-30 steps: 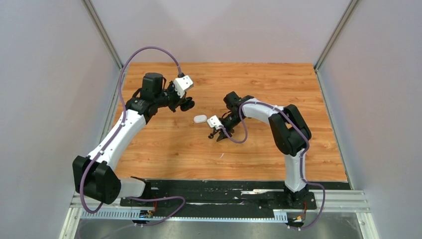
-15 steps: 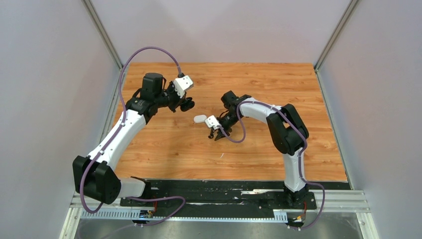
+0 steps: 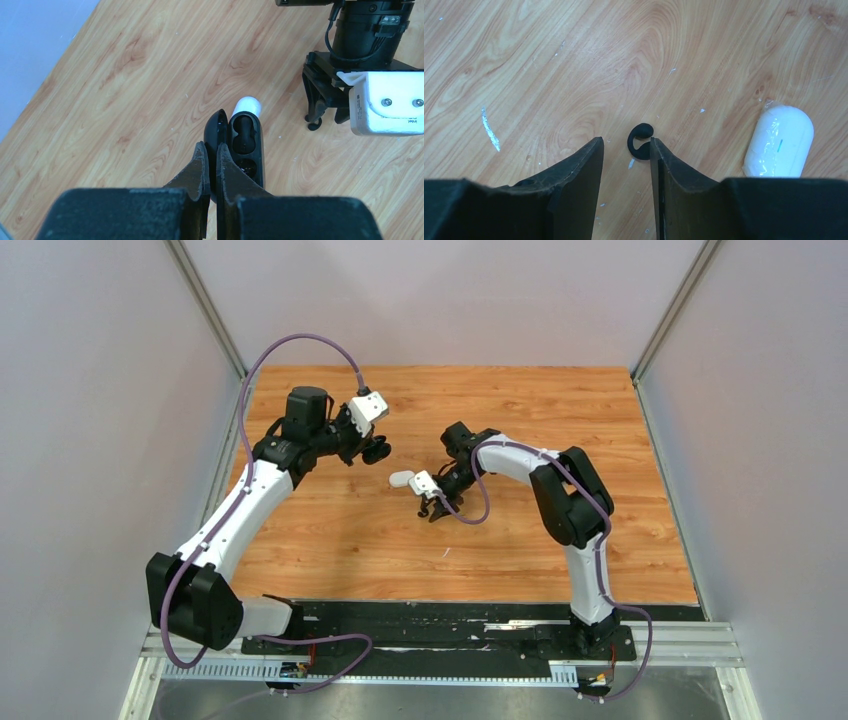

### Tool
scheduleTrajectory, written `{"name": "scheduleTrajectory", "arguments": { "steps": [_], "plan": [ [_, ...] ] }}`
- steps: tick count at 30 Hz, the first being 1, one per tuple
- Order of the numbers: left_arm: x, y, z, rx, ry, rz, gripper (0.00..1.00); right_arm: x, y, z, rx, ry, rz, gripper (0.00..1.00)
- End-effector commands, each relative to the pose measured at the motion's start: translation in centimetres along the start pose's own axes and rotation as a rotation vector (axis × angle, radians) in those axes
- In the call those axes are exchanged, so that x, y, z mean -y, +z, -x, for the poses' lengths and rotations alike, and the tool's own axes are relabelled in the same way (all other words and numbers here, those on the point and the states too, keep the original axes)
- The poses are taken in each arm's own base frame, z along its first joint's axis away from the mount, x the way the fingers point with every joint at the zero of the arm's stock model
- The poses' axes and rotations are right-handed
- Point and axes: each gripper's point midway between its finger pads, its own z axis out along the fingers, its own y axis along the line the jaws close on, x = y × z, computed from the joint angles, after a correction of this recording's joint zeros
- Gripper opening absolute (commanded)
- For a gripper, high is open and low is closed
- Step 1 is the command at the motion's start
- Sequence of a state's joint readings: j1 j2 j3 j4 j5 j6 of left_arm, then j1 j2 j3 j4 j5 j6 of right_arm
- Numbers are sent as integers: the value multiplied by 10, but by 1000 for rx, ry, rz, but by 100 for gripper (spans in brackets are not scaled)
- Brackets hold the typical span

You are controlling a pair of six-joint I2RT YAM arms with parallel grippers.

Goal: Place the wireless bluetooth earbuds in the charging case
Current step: Pick up the left earbud from the center of the board.

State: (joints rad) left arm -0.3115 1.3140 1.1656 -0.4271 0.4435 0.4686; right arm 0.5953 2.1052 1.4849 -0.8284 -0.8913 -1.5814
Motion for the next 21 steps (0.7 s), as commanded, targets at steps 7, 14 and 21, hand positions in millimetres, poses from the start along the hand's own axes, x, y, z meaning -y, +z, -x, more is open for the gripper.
{"name": "scheduleTrajectory", "arguments": {
  "steps": [7, 14, 21],
  "plan": [
    [-3, -2, 12, 41, -15, -1, 0, 1, 8, -3, 2, -10, 26, 37],
    [-4, -2, 10, 37, -14, -1, 0, 0, 14, -8, -5, 5, 38, 35],
    [-4, -1, 11, 38, -19, -3, 0, 6, 14, -4, 5, 9, 28, 30]
  ]
}}
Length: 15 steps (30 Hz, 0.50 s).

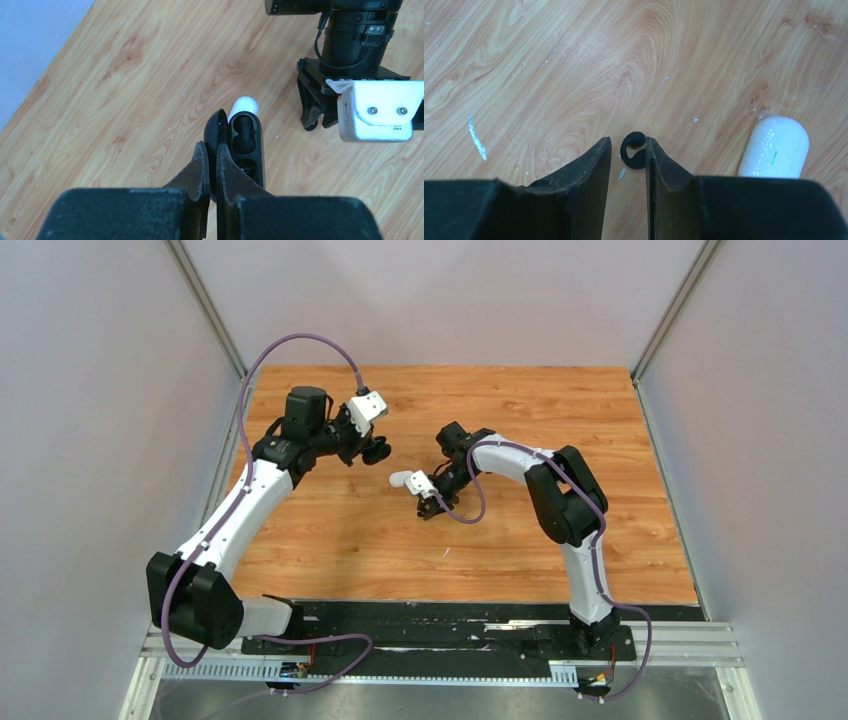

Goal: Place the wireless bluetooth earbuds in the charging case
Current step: Pick up the left earbud from the center of the board.

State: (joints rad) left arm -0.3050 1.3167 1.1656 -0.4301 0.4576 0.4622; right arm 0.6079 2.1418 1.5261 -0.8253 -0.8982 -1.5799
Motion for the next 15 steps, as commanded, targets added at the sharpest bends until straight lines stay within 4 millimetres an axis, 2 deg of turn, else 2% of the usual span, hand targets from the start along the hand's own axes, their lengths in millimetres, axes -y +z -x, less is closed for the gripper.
{"name": "scheduleTrajectory", "arguments": {
  "steps": [1, 9, 15],
  "plan": [
    [-5, -1, 12, 38, -8, 7, 0, -3, 7, -5, -4, 20, 23, 30],
    [-5, -1, 12, 37, -10, 6, 0, -4, 10, -15, -30, 13, 27, 33],
    [-5, -1, 12, 39, -14, 5, 0, 0, 11, -13, -23, 24, 16, 29]
  ]
}}
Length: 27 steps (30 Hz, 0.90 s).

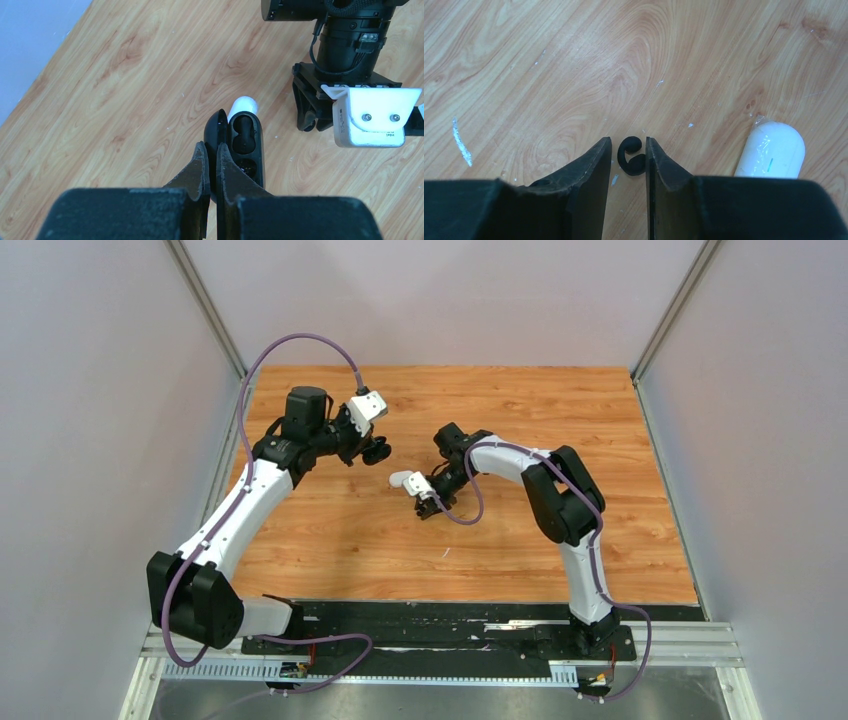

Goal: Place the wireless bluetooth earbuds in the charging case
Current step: Pick up the left earbud from the center of the board.

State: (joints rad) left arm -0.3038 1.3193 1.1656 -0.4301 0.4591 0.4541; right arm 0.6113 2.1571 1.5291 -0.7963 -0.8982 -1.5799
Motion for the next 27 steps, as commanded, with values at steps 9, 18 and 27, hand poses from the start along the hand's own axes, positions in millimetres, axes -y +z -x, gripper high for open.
{"name": "scheduleTrajectory", "arguments": {
  "steps": [9, 18, 27],
  "plan": [
    [-5, -2, 14, 41, -4, 8, 0, 14, -1, 6, 8, 59, -19, 12],
    [-4, -1, 16, 51, -8, 0, 0, 23, -4, 6, -2, 196, -54, 3],
    [-4, 13, 16, 51, -7, -44, 0, 43, -72, 53, 117, 417, -162, 0]
  ]
}}
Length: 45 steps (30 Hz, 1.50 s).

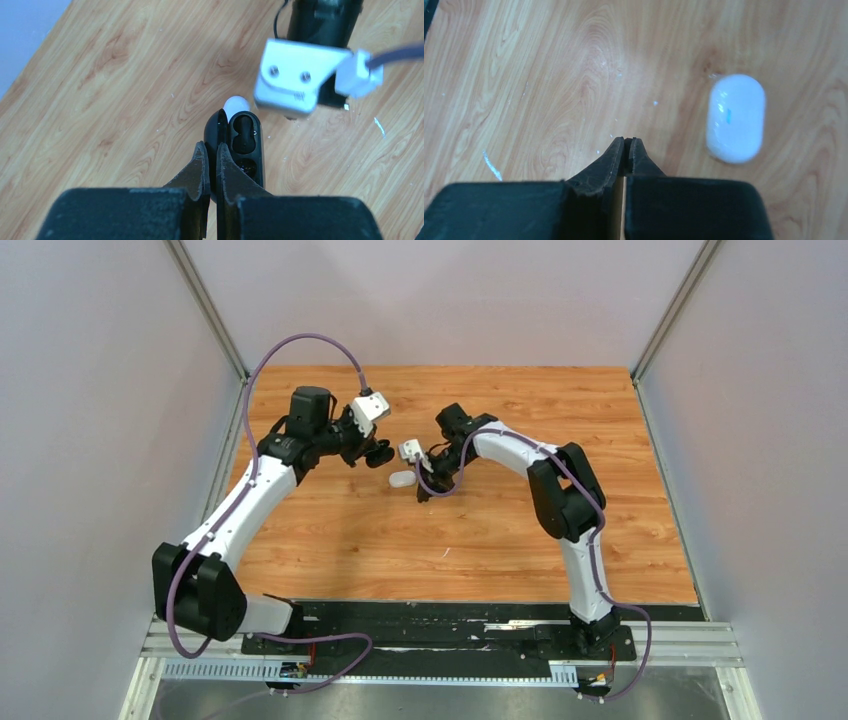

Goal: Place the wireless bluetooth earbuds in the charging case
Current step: Pick up the left earbud from the center of the board, then insert the left earbud into the left side groove of the charging case.

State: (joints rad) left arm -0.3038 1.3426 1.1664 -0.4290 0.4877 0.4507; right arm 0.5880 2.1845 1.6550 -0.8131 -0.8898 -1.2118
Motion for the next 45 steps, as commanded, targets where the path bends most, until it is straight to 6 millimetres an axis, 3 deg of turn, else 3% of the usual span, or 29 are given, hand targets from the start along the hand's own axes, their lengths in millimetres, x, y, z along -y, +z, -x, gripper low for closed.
{"name": "scheduleTrajectory", "arguments": {
  "steps": [1, 7, 9, 12, 16, 20, 27, 45],
  "plan": [
    [-10, 8, 21, 61, 11, -10, 0, 10, -69, 56, 150, 124, -93, 0],
    [-17, 32, 34, 105, 38, -64, 0, 0, -149, 111, 277, 167, -184, 0],
    [-20, 40, 48, 132, 75, -84, 0, -4, -170, 131, 313, 146, -210, 0],
    [-14, 54, 61, 161, 116, -141, 0, -12, -192, 163, 362, 79, -229, 0],
    [-7, 63, 84, 212, 174, -185, 0, -8, -208, 199, 431, 23, -240, 0],
    [3, 70, 104, 276, 195, -228, 0, -3, -200, 217, 432, -67, -261, 0],
    [26, 57, 134, 389, 214, -309, 0, -1, -185, 221, 403, -185, -294, 0],
    [41, 41, 127, 355, 240, -312, 0, -1, -169, 213, 319, -278, -345, 0]
  ]
}}
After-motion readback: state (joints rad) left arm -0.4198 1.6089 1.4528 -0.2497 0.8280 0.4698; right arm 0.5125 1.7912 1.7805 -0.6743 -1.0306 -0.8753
